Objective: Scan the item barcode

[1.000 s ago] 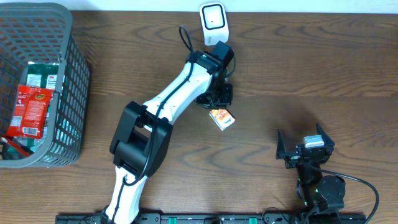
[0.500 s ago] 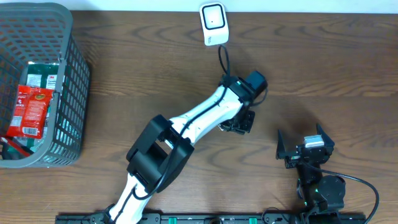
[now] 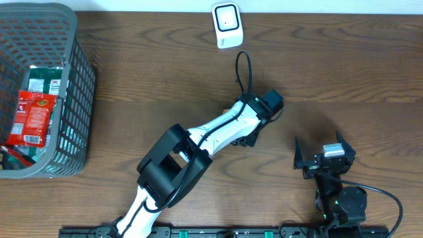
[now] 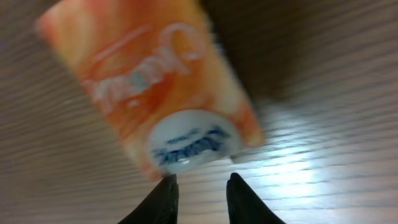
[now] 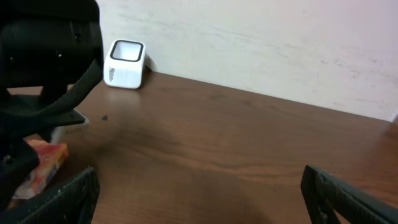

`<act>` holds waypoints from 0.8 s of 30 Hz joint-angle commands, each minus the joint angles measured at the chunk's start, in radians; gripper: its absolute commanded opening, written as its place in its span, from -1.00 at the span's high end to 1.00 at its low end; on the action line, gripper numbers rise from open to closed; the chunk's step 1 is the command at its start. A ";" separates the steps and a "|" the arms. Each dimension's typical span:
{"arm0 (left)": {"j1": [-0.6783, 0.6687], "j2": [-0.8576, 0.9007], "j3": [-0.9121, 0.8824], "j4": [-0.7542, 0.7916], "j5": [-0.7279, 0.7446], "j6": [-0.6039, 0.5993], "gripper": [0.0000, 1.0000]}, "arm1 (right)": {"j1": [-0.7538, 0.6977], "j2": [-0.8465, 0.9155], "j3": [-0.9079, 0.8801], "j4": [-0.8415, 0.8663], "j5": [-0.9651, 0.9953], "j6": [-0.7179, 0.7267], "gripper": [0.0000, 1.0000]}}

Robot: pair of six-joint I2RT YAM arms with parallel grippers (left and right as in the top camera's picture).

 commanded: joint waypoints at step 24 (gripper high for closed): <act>0.003 -0.155 0.022 0.161 -0.041 -0.130 0.14 | 0.003 -0.005 -0.001 -0.004 -0.005 -0.013 -0.98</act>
